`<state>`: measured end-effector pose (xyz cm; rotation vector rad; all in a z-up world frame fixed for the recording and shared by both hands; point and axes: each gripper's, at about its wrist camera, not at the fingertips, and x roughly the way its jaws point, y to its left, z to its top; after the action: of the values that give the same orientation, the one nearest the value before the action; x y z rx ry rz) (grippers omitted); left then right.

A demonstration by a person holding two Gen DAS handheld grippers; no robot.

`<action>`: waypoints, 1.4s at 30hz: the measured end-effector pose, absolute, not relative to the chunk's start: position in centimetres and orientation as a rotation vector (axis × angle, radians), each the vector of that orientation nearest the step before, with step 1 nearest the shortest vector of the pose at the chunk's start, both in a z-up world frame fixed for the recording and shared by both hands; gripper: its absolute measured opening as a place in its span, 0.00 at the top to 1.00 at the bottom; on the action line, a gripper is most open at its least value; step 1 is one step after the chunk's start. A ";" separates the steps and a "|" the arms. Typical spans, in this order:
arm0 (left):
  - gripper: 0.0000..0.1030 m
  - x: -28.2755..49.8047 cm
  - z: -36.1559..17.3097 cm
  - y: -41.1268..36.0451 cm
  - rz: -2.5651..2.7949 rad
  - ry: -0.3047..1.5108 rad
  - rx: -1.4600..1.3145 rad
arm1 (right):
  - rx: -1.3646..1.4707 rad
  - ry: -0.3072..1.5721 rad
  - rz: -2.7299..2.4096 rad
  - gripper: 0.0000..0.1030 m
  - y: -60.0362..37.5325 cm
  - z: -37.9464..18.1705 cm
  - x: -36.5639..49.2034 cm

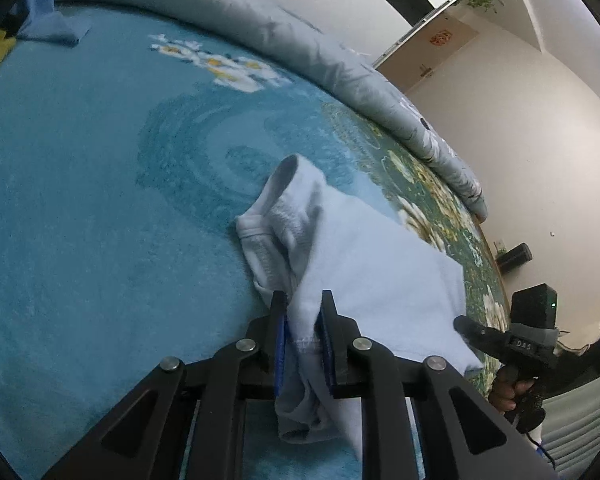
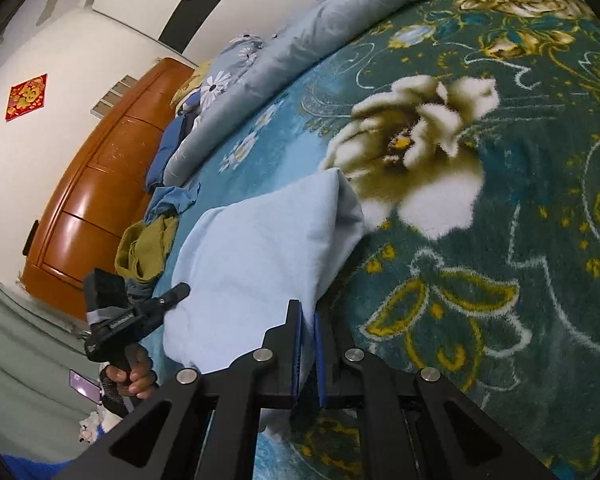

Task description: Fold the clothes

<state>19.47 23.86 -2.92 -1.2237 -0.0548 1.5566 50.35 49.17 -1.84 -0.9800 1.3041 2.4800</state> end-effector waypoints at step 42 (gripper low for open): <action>0.87 41.8 4.4 41.6 1.285 0.086 -1.049 | -0.842 0.977 2.459 0.91 61.5 10.3 66.4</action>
<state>41.75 41.59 4.42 -1.0485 0.0862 1.2848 66.44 61.46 10.33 -0.8419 0.9774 2.4588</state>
